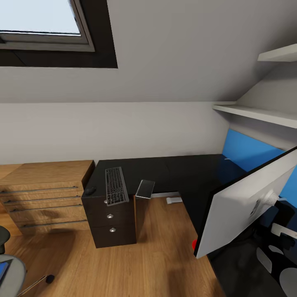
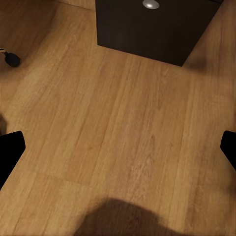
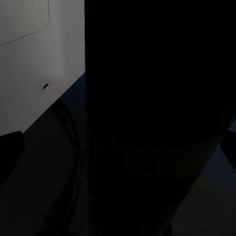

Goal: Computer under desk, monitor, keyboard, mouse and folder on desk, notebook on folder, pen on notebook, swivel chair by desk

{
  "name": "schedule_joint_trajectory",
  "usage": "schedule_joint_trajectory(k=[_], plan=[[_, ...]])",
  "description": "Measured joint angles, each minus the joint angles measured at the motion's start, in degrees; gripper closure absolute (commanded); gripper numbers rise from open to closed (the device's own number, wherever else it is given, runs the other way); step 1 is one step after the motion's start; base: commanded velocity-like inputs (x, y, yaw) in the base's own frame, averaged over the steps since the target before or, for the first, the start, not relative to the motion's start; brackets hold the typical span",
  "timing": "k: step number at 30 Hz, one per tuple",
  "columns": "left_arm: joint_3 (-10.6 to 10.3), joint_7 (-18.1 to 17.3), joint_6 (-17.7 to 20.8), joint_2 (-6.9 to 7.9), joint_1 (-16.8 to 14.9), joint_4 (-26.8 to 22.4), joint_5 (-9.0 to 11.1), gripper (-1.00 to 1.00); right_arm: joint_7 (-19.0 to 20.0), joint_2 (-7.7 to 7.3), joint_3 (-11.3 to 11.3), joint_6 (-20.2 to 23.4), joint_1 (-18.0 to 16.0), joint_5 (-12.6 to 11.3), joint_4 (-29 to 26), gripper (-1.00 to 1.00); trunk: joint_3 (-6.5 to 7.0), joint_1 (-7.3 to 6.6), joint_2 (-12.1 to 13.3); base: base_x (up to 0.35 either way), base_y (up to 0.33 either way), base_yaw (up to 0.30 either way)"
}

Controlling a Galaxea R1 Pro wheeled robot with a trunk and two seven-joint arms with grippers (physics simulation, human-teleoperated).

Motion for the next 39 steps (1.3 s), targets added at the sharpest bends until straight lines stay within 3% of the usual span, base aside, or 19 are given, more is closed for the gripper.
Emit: schedule_joint_trajectory(k=[18, 19, 39], plan=[[-0.1, 0.0, 0.0, -0.08, 0.0, 0.0, -0.1, -1.0, 0.0, -0.65, 0.0, 0.1, 0.0, -0.1, 0.0, -1.0, 0.0, 0.0, 0.0, 0.0, 0.0, 0.0], [-0.1, 0.0, 0.0, -0.08, 0.0, 0.0, -0.1, -1.0, 0.0, -0.65, 0.0, 0.1, 0.0, -0.1, 0.0, 1.0, 0.0, 0.0, 0.0, 0.0, 0.0, 0.0], [0.0, 0.1, 0.0, -0.08, 0.0, 0.0, -0.1, -1.0, -0.1, -0.6, -0.2, 0.0, 0.0, -0.2, -0.1, 1.0, 0.0, 0.0, 0.0, 0.0, 0.0, 0.0]])
